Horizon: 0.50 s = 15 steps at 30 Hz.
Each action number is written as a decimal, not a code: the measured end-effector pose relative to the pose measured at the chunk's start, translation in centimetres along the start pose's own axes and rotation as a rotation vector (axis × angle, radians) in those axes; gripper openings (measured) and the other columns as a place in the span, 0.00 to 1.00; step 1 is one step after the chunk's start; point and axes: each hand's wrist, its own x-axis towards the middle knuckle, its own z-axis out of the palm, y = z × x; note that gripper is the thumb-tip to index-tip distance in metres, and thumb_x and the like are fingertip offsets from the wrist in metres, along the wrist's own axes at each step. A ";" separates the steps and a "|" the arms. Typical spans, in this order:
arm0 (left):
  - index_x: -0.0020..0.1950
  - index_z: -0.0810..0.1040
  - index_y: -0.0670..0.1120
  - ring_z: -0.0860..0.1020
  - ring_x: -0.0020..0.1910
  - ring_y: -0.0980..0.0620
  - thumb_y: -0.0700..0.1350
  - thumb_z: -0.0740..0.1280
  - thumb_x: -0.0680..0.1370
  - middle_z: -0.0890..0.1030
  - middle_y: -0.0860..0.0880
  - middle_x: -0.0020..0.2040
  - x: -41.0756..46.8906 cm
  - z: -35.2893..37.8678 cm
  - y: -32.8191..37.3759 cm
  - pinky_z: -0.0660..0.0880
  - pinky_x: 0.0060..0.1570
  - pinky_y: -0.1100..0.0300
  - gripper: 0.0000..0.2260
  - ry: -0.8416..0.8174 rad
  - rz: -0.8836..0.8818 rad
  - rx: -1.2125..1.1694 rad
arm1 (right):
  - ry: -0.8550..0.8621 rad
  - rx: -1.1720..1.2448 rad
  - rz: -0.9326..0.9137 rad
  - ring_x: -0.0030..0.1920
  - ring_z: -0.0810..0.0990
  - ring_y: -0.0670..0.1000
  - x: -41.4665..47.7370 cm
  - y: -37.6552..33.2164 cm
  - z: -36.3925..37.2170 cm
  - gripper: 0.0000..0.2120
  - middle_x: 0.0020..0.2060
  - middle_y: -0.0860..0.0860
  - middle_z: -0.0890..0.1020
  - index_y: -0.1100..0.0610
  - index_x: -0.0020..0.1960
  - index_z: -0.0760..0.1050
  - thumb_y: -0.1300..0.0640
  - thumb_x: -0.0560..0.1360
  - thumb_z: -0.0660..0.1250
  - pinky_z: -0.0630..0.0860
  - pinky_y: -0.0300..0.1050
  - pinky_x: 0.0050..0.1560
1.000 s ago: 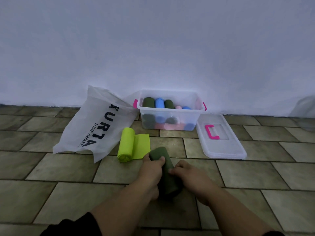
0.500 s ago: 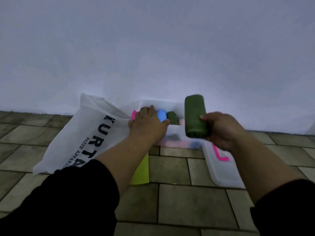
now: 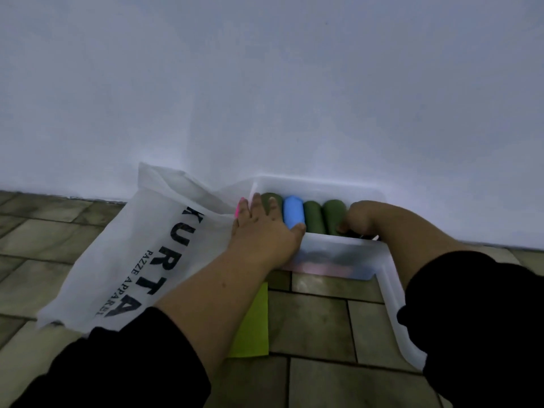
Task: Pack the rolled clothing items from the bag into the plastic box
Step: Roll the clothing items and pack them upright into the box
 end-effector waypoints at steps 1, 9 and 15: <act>0.78 0.44 0.44 0.40 0.76 0.39 0.67 0.47 0.75 0.44 0.39 0.78 0.0 0.1 0.0 0.42 0.74 0.45 0.39 0.005 -0.001 0.005 | 0.008 -0.042 -0.009 0.50 0.77 0.57 0.1 0.0 0.2 0.16 0.56 0.58 0.78 0.62 0.57 0.76 0.52 0.75 0.66 0.73 0.49 0.48; 0.78 0.50 0.45 0.44 0.77 0.46 0.61 0.55 0.78 0.48 0.43 0.79 -1.9 -2.1 0.0 0.41 0.74 0.51 0.34 0.023 0.051 -0.185 | 0.413 0.034 -0.005 0.49 0.76 0.58 -0.5 0.1 1.4 0.14 0.52 0.57 0.76 0.59 0.53 0.73 0.53 0.70 0.67 0.72 0.46 0.45; 0.67 0.68 0.57 0.70 0.62 0.49 0.57 0.61 0.77 0.67 0.48 0.67 -11.0 -3.1 -5.9 0.69 0.56 0.54 0.20 0.059 -0.128 -0.441 | 0.852 0.558 -0.458 0.36 0.73 0.48 -8.5 -2.6 7.8 0.03 0.36 0.46 0.76 0.49 0.41 0.71 0.54 0.67 0.64 0.66 0.41 0.37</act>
